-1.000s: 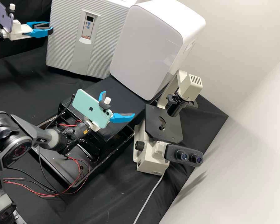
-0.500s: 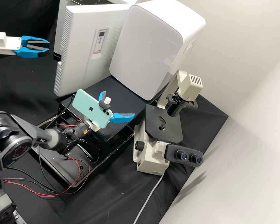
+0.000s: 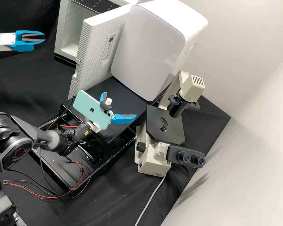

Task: Open the incubator door

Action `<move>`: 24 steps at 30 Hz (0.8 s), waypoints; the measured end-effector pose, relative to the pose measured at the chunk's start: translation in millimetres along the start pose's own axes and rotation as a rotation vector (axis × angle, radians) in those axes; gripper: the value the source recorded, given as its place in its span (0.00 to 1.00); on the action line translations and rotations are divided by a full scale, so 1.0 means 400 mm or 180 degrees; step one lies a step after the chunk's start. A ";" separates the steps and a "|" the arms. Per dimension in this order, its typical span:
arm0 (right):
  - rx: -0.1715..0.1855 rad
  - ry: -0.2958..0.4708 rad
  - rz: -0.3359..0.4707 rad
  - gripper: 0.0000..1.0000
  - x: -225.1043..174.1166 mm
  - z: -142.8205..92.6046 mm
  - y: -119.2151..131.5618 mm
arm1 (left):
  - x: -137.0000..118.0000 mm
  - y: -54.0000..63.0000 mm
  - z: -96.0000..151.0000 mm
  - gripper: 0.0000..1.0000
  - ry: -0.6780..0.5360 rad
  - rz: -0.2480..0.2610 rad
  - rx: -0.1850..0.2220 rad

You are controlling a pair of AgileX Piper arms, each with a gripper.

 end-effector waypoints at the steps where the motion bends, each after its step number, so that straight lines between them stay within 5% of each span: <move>1: 0.0000 0.0000 0.0000 1.00 0.000 0.000 0.000 | 0.000 0.002 -0.006 1.00 0.0068 0.0045 0.0018; 12: 0.0000 0.0000 0.0000 1.00 0.000 0.000 0.000 | -0.022 -0.006 -0.117 1.00 0.1533 0.0023 0.0706; 19: 0.0000 0.0000 0.0000 1.00 0.000 0.000 0.000 | -0.038 -0.062 -0.175 1.00 0.1982 -0.0334 0.0794; 24: 0.0000 0.0000 0.0000 1.00 0.000 0.000 0.000 | -0.041 -0.081 -0.188 1.00 0.2036 -0.0423 0.0755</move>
